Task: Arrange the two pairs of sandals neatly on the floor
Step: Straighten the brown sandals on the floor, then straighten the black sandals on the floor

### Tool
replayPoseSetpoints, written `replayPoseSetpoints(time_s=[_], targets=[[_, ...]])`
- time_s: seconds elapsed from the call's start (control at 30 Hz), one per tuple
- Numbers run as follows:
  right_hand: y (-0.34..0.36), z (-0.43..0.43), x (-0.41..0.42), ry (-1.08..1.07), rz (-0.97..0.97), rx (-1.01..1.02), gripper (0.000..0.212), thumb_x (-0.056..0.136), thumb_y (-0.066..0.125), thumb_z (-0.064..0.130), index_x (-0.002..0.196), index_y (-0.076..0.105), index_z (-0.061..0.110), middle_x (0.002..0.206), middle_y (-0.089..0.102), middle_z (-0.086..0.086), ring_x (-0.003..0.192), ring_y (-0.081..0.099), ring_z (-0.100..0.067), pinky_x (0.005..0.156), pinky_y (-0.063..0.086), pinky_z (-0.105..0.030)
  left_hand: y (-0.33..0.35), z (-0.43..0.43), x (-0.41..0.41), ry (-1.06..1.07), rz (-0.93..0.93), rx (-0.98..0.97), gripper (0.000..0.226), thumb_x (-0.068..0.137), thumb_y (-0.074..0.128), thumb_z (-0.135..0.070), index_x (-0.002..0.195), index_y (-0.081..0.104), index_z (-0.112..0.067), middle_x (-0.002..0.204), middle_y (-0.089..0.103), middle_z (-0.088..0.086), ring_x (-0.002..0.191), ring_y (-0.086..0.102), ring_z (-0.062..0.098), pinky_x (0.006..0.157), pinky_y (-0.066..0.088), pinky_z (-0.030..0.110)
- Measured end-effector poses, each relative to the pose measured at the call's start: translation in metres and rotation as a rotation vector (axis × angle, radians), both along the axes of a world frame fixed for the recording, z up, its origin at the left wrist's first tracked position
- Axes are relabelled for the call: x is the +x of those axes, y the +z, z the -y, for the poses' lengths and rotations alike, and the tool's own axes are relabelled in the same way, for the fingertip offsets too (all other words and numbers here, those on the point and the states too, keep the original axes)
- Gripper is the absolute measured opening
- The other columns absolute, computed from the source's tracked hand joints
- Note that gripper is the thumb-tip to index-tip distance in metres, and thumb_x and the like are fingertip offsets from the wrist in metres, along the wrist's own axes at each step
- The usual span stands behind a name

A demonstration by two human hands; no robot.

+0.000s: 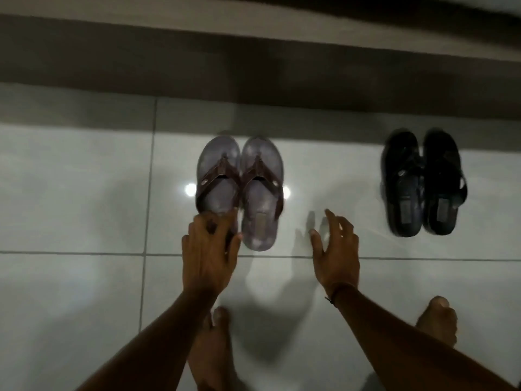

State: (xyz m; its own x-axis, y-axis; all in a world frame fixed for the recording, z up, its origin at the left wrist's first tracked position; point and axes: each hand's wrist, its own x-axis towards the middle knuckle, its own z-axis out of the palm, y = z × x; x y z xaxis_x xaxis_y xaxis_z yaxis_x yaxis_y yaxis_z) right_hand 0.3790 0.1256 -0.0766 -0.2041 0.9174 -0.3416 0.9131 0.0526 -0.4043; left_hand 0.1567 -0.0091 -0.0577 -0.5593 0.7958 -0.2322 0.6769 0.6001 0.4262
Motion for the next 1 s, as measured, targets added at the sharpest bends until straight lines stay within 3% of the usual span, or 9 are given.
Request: replayPoseSetpoints(time_s=[0.2, 0.3, 0.4, 0.5, 0.63, 0.83, 1.0], targets=[[0.01, -0.109, 0.151, -0.16, 0.201, 0.175, 0.048, 0.098, 0.054, 0.042, 0.141, 0.045, 0.024, 0.143, 0.049, -0.019, 0.12, 0.047, -0.046, 0.089, 0.049, -0.057, 0.008, -0.121, 0.137, -0.239, 0.106, 0.093, 0.043, 0.103, 0.048, -0.05, 0.141, 0.055, -0.033, 0.13, 0.058, 0.002, 0.111, 0.058, 0.027, 0.092, 0.05, 0.047], [0.007, -0.167, 0.217, -0.183, 0.293, 0.179, 0.044, 0.097, 0.053, 0.04, 0.138, 0.046, 0.025, 0.146, 0.044, -0.017, 0.129, 0.041, -0.046, 0.092, 0.047, -0.062, 0.002, -0.182, 0.206, -0.248, 0.217, 0.033, 0.046, 0.103, 0.046, -0.051, 0.146, 0.05, -0.035, 0.141, 0.054, 0.0, 0.122, 0.054, 0.024, 0.097, 0.05, 0.044], [-0.001, -0.208, 0.264, -0.16, 0.269, 0.104, 0.039, 0.099, 0.053, 0.037, 0.137, 0.05, 0.03, 0.149, 0.041, -0.013, 0.129, 0.042, -0.047, 0.094, 0.047, -0.059, -0.009, -0.228, 0.263, -0.21, 0.327, 0.013, 0.051, 0.1, 0.057, -0.043, 0.149, 0.048, -0.03, 0.148, 0.049, 0.002, 0.129, 0.05, 0.026, 0.101, 0.052, 0.044], [-0.014, -0.23, 0.286, -0.088, 0.115, 0.02, 0.041, 0.1, 0.057, 0.029, 0.14, 0.052, 0.03, 0.15, 0.041, -0.012, 0.123, 0.051, -0.044, 0.1, 0.049, -0.053, -0.024, -0.252, 0.295, -0.095, 0.399, -0.022, 0.054, 0.098, 0.061, -0.038, 0.149, 0.044, -0.032, 0.152, 0.041, 0.003, 0.133, 0.047, 0.028, 0.102, 0.052, 0.047], [-0.03, -0.246, 0.294, -0.006, -0.031, -0.056, 0.05, 0.101, 0.059, 0.026, 0.149, 0.049, 0.03, 0.146, 0.044, -0.011, 0.118, 0.057, -0.031, 0.095, 0.043, -0.03, -0.043, -0.266, 0.313, -0.025, 0.383, -0.094, 0.062, 0.097, 0.061, -0.039, 0.152, 0.033, -0.041, 0.153, 0.035, 0.005, 0.129, 0.045, 0.034, 0.098, 0.054, 0.055], [-0.047, -0.257, 0.287, 0.083, -0.029, -0.067, 0.059, 0.099, 0.062, 0.027, 0.154, 0.042, 0.028, 0.135, 0.051, -0.011, 0.118, 0.052, -0.031, 0.106, 0.049, -0.041, -0.057, -0.272, 0.314, -0.052, 0.326, -0.153, 0.077, 0.098, 0.064, -0.029, 0.159, 0.02, -0.044, 0.149, 0.034, 0.007, 0.129, 0.044, 0.035, 0.098, 0.055, 0.051], [-0.052, -0.254, 0.291, 0.106, -0.043, -0.063, 0.06, 0.098, 0.065, 0.027, 0.153, 0.043, 0.03, 0.13, 0.052, -0.008, 0.116, 0.051, -0.028, 0.102, 0.05, -0.039, -0.057, -0.268, 0.318, -0.059, 0.355, -0.16, 0.077, 0.099, 0.063, -0.027, 0.16, 0.019, -0.043, 0.147, 0.035, 0.008, 0.127, 0.046, 0.034, 0.098, 0.056, 0.051]])
